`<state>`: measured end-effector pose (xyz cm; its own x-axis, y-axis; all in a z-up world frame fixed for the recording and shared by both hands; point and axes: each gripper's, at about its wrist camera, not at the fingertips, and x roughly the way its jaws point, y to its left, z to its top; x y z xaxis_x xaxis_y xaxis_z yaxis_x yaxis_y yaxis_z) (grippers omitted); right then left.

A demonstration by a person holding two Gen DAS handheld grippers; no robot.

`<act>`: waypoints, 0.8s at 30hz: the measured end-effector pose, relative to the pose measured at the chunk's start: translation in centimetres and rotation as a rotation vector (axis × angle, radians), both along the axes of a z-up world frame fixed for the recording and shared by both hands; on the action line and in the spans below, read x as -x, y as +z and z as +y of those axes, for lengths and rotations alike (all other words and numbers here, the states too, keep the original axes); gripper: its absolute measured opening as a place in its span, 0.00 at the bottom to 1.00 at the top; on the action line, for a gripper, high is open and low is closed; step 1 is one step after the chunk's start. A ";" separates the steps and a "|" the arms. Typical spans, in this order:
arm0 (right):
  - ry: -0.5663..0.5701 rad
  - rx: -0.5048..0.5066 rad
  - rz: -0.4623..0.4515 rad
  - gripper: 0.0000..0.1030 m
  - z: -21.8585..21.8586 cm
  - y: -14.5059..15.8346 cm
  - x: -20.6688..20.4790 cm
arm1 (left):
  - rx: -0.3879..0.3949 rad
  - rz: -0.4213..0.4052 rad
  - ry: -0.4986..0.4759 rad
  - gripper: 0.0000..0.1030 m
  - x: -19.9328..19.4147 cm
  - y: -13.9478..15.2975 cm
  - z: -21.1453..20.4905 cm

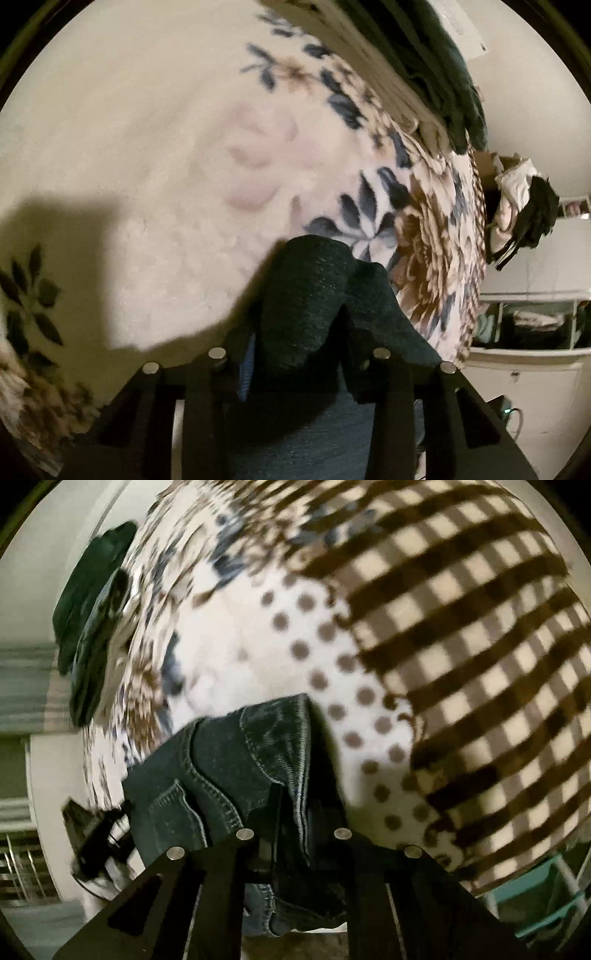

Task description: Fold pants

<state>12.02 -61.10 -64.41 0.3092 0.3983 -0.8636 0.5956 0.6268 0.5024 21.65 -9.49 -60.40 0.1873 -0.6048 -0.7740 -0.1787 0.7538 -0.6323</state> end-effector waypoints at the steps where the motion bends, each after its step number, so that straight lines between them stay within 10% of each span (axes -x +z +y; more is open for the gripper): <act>1: 0.002 -0.010 0.003 0.11 0.0 -0.1 0.0 | -0.009 -0.001 -0.011 0.33 -0.1 0.2 -0.2; 3: -0.002 -0.059 0.002 0.15 -0.2 -0.1 0.4 | -0.029 -0.018 -0.032 0.35 0.0 1.1 -0.4; 7: -0.071 -0.117 -0.004 0.78 -0.5 0.8 3.4 | -0.020 -0.005 -0.027 0.48 1.2 2.8 0.1; 11: -0.117 -0.225 0.012 0.80 1.8 -0.2 7.5 | 0.011 0.016 -0.022 0.80 3.4 3.3 0.7; 24: -0.174 -0.387 -0.163 1.00 8.4 -4.9 4.7 | 0.038 0.073 -0.107 0.85 4.4 -0.3 -1.2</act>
<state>7.37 -52.71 -69.32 0.5195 0.6127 -0.5955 0.5690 0.2718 0.7761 17.26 -10.72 -60.68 0.0641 -0.6478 -0.7591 -0.1457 0.7464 -0.6493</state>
